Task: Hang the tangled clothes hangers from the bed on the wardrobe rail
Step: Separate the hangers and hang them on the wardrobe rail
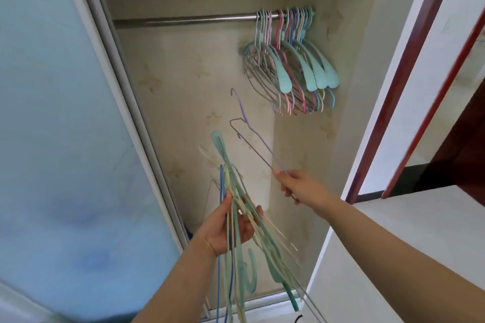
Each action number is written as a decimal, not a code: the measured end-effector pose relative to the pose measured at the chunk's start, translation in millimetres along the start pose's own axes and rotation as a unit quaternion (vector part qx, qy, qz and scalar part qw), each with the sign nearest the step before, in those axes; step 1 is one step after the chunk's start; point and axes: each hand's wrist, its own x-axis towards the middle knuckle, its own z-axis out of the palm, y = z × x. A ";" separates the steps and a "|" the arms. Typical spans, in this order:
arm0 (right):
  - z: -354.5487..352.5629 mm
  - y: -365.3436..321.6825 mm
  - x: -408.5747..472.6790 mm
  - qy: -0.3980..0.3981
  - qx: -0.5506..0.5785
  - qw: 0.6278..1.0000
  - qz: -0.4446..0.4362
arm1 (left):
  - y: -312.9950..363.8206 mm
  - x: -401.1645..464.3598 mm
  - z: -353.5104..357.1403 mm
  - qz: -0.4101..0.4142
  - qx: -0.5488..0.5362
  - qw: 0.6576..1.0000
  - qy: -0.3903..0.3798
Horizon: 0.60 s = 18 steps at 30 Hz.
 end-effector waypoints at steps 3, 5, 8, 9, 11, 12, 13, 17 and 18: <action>-3.9 -10.4 13.7 0.007 -0.053 0.999 -0.006 | 10.2 5.2 7.6 0.025 -0.015 1.000 0.007; -4.2 -18.9 26.1 0.015 -0.007 1.000 -0.004 | 16.8 7.8 12.2 0.046 -0.011 0.999 0.005; -10.1 -42.7 48.4 0.011 0.085 0.996 0.003 | 25.7 12.6 21.4 0.067 -0.010 0.998 0.004; -13.5 -53.2 56.6 0.010 0.110 0.994 0.003 | 28.6 14.3 24.5 0.073 -0.010 0.997 0.007; -20.1 -77.2 73.3 0.008 0.154 0.988 -0.008 | 34.8 17.2 33.3 0.089 0.001 0.996 0.023; -22.0 -90.5 80.7 0.010 0.168 0.985 -0.020 | 38.1 19.0 37.9 0.099 0.011 0.994 0.036; -23.3 -103.8 88.0 0.014 0.180 0.983 -0.030 | 41.4 21.3 41.7 0.109 0.021 0.993 0.051; -22.9 -156.8 110.0 0.032 0.207 0.976 -0.055 | 56.5 27.8 52.9 0.136 0.033 0.987 0.082; -23.0 -168.4 115.7 0.030 0.209 0.976 -0.056 | 60.5 27.4 55.9 0.139 0.034 0.986 0.082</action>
